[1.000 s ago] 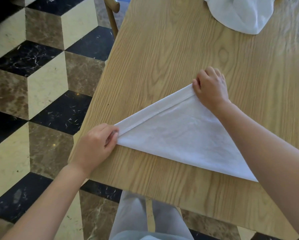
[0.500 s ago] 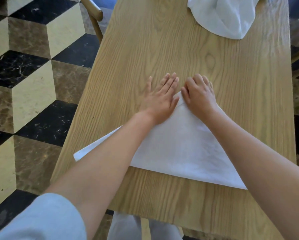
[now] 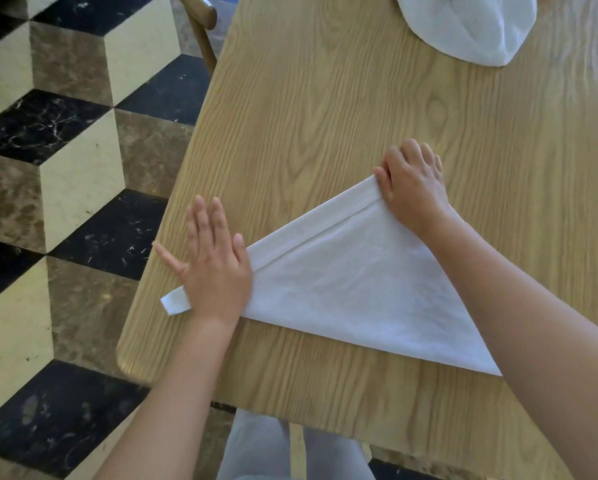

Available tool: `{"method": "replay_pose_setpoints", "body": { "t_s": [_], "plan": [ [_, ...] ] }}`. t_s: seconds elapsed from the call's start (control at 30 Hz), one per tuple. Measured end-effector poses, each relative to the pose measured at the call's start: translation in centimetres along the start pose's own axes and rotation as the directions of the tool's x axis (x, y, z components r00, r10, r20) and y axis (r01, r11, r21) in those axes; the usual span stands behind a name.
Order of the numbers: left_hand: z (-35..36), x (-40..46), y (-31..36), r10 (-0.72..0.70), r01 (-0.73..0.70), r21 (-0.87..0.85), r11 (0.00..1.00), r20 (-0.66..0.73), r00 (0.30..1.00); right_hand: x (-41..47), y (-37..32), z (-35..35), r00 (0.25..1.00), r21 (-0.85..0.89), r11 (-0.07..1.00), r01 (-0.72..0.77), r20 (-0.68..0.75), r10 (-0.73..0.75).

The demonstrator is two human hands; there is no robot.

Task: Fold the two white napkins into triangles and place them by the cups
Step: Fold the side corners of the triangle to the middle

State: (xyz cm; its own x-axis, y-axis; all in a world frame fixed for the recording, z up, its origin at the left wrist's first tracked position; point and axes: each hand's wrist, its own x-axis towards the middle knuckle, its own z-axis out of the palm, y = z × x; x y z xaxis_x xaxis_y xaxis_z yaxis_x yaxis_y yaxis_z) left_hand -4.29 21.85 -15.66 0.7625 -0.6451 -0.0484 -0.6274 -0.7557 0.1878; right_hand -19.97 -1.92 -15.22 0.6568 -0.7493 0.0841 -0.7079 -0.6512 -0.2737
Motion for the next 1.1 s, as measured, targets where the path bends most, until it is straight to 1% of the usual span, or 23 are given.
{"method": "replay_pose_setpoints", "body": {
  "t_s": [0.1,0.23,0.27,0.37,0.47,0.67,0.8,0.87,0.97,1.03,1.1],
  "plan": [
    [-0.9,-2.1,-2.3,-0.111,0.111,0.002,0.994,0.004,0.994,0.0,0.0,0.0,1.0,0.013,1.0,-0.009,-0.011,0.009],
    [-1.4,-3.0,-3.2,-0.143,0.143,-0.034,0.989,0.021,0.99,-0.3,0.1,0.1,0.998,0.031,0.998,-0.06,-0.025,0.061],
    [-1.4,-3.0,-3.1,-0.145,0.146,-0.037,0.989,0.021,0.989,-0.4,0.4,0.1,0.997,0.003,0.997,-0.075,0.006,0.075],
    [-1.3,-2.9,-3.1,-0.142,0.142,-0.038,0.989,0.016,0.99,-0.1,1.3,0.2,0.98,-0.147,0.986,-0.084,0.169,0.109],
    [-1.2,-3.0,-3.4,-0.129,0.13,-0.035,0.991,0.01,0.992,0.3,2.1,0.2,0.961,-0.194,0.977,-0.089,0.242,0.136],
    [-1.1,-3.0,-3.8,-0.114,0.115,-0.023,0.993,0.017,0.993,0.3,1.8,0.5,0.949,-0.169,0.965,-0.202,0.211,0.236],
    [-1.4,-3.8,-4.7,-0.098,0.099,-0.068,0.993,0.016,0.995,0.4,1.9,0.7,0.953,-0.151,0.966,-0.208,0.192,0.235],
    [-1.9,-4.8,-5.5,-0.076,0.073,-0.101,0.992,-0.024,0.997,0.5,2.0,0.8,0.957,-0.154,0.968,-0.199,0.183,0.226],
    [-2.6,-6.4,-6.7,-0.001,-0.017,-0.104,0.994,-0.172,0.985,0.4,2.0,1.0,0.962,-0.158,0.968,-0.195,0.163,0.22],
    [-3.1,-6.8,-7.1,-0.028,0.007,-0.099,0.995,-0.204,0.979,0.3,2.0,0.9,0.963,-0.153,0.969,-0.195,0.156,0.218],
    [-3.7,-6.5,-7.1,-0.099,0.077,-0.147,0.986,-0.152,0.983,0.2,1.9,0.9,0.964,-0.153,0.969,-0.195,0.154,0.218]
  ]
}}
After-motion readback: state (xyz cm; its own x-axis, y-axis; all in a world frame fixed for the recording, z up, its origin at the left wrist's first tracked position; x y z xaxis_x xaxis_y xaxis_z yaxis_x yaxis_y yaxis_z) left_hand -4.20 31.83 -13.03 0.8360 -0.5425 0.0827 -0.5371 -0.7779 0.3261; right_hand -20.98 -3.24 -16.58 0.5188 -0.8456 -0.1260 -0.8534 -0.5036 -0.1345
